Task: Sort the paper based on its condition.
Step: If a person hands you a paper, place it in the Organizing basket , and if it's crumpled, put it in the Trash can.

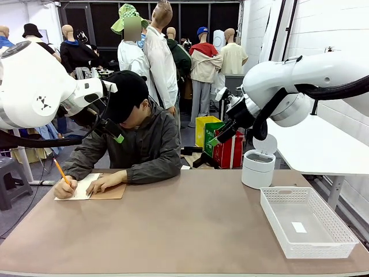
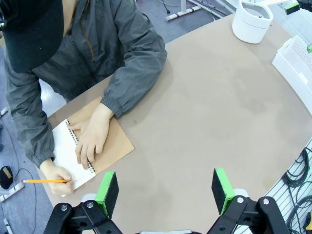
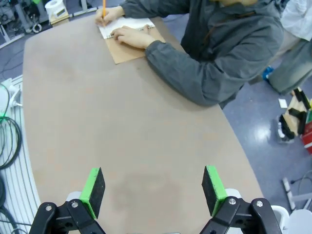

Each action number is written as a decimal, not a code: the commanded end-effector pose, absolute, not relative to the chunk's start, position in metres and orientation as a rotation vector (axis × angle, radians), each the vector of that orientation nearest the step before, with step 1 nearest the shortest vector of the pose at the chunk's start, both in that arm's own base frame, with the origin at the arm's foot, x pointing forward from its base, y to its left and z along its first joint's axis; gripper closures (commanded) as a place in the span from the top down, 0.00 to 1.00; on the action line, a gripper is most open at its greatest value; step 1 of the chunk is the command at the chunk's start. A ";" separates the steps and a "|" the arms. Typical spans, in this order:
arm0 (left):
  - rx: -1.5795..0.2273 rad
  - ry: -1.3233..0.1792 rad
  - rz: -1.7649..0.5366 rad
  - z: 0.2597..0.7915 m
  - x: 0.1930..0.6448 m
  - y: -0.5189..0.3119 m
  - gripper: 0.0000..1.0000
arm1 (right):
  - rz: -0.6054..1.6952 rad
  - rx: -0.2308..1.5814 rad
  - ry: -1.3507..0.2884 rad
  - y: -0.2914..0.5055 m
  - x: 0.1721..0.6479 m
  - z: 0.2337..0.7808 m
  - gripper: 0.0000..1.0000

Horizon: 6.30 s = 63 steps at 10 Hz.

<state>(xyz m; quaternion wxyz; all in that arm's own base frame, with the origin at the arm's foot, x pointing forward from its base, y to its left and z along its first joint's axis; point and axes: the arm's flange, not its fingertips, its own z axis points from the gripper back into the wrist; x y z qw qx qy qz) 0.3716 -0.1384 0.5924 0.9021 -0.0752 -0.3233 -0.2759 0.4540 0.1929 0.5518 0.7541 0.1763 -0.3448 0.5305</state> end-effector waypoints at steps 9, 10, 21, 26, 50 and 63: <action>-0.158 -0.671 -0.569 0.594 0.372 -0.137 1.00 | 1.163 0.392 -0.750 0.192 0.453 0.552 1.00; -0.158 -0.671 -0.569 0.594 0.372 -0.137 1.00 | 1.163 0.392 -0.750 0.192 0.453 0.552 1.00; -0.158 -0.671 -0.569 0.594 0.372 -0.137 1.00 | 1.163 0.392 -0.750 0.192 0.453 0.552 1.00; -0.158 -0.671 -0.569 0.594 0.372 -0.137 1.00 | 1.163 0.392 -0.750 0.192 0.453 0.552 1.00; -0.158 -0.671 -0.569 0.594 0.372 -0.137 1.00 | 1.163 0.392 -0.750 0.192 0.453 0.552 1.00; -0.158 -0.671 -0.569 0.594 0.372 -0.137 1.00 | 1.163 0.392 -0.750 0.192 0.453 0.552 1.00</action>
